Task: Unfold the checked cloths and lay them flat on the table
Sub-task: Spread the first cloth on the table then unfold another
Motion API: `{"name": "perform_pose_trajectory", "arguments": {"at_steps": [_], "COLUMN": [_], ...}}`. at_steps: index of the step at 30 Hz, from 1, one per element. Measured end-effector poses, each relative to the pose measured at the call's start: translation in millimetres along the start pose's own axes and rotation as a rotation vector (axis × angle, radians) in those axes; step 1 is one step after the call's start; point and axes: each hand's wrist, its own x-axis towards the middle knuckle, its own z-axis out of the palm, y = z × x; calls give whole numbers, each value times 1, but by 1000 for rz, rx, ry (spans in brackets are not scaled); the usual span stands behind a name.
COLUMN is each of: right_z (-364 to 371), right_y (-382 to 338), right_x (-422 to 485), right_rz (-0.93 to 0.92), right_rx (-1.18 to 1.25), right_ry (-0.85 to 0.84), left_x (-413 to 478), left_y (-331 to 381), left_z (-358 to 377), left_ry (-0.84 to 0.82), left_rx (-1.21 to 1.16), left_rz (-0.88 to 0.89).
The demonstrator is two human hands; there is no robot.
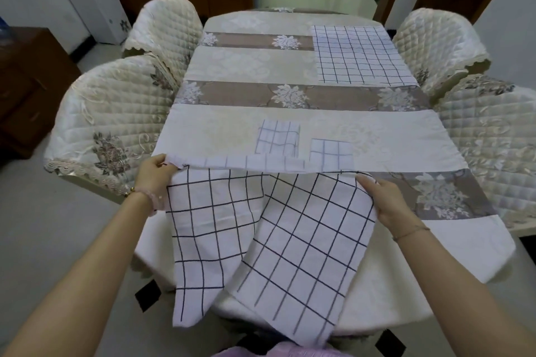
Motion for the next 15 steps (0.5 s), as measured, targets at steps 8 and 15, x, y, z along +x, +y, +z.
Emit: {"name": "perform_pose_trajectory", "arguments": {"at_steps": [8, 15], "right_z": [7, 11], "right_y": [-23, -13], "right_x": [44, 61], "right_rz": [-35, -6], "right_rx": [-274, -321], "right_ry": [-42, 16], "left_x": [47, 50], "left_y": [-17, -43], "left_z": [-3, 8], "left_ry": [-68, -45], "left_rx": [177, 210], "left_rz": [-141, -192]}}
